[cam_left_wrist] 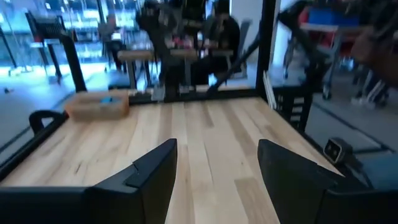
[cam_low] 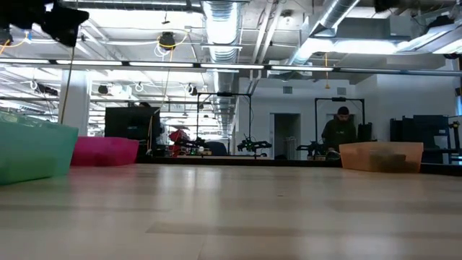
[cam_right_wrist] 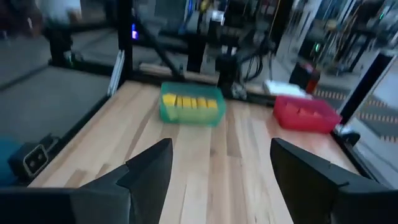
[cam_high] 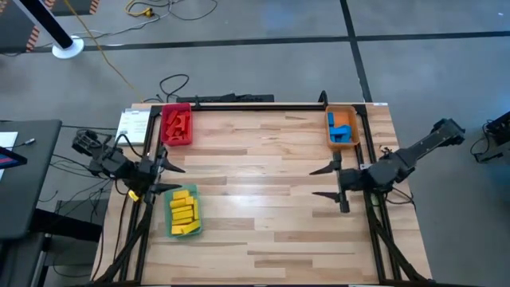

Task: Sort blocks
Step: Return to Home Position

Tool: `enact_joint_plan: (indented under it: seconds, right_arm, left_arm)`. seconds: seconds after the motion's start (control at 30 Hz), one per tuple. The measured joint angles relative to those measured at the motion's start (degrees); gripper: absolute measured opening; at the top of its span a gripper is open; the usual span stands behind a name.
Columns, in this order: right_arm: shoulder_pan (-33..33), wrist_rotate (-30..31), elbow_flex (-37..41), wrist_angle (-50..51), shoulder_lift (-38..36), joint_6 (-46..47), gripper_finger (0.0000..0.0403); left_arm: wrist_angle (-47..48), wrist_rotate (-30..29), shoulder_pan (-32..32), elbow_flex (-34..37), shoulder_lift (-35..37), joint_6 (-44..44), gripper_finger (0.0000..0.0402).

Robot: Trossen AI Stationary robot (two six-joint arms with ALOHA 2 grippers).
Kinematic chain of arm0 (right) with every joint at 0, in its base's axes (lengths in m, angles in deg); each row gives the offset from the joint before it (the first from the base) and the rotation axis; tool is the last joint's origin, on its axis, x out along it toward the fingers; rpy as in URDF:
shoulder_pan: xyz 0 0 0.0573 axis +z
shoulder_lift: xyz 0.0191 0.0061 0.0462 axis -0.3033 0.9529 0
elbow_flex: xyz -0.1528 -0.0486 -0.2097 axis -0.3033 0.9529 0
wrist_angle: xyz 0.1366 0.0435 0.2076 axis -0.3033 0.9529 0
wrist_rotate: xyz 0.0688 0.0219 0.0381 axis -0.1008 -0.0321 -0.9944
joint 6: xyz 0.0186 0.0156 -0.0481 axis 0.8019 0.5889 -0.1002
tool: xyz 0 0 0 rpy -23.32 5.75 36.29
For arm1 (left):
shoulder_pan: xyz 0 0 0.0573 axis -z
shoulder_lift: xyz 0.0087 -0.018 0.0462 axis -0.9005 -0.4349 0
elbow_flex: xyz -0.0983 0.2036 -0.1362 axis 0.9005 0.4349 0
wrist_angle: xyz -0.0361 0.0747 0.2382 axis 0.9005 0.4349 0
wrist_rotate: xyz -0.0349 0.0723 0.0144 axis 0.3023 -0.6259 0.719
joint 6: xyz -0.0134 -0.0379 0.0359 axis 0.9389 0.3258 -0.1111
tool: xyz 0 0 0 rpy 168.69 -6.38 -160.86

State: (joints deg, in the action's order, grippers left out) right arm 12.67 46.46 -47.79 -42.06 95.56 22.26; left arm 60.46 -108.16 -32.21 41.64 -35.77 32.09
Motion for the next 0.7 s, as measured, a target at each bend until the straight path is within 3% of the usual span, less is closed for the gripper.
enact_joint_plan:
  seconds: [0.07,0.33,0.7]
  right_arm:
    - [-0.65,-0.33,4.73,-4.81,-3.81,-1.61,0.0285]
    - [-6.73,-5.26,19.51,-17.42,-14.68,-4.71,0.0285]
    - [-17.45,-13.24,36.31,-28.57,-27.01,-1.41,0.0285]
  left_arm:
    - [-2.13,-0.02,-0.08,2.97,4.42,-1.3,0.0219]
    - [-15.34,-0.79,-2.17,6.55,3.67,-8.99,0.0219]
    - [-20.97,2.14,-9.62,16.83,4.48,-5.98,0.0219]
